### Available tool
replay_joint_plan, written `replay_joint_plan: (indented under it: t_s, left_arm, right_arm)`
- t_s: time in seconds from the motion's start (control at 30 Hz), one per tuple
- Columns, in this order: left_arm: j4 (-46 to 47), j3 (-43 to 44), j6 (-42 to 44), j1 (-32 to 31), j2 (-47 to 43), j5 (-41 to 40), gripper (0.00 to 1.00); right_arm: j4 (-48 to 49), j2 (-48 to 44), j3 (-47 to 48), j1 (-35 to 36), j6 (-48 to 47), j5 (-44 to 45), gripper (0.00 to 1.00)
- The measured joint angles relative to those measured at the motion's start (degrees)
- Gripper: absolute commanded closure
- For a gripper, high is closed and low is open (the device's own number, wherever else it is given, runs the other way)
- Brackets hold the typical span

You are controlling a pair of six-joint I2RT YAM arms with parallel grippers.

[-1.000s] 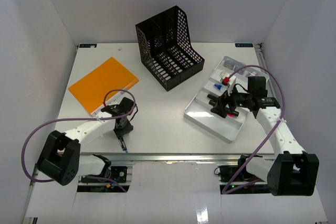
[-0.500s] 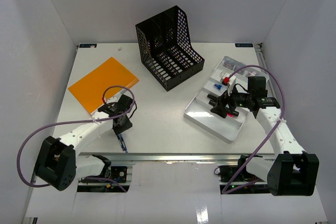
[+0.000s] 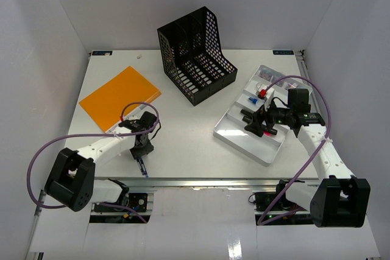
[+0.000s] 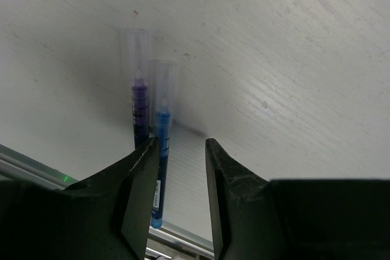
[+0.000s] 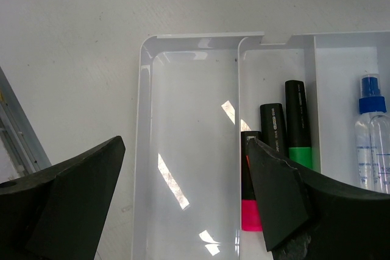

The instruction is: Organize the desk

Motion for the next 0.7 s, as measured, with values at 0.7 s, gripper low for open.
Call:
replay_joint_plan:
  t_s: [0.7]
  left_arm:
    - [1.8,-0.5,2.0,0.0,0.3,1.4,0.55]
  right_arm:
    - [0.0,0.0,0.0,-0.1,0.0,0.0,0.12]
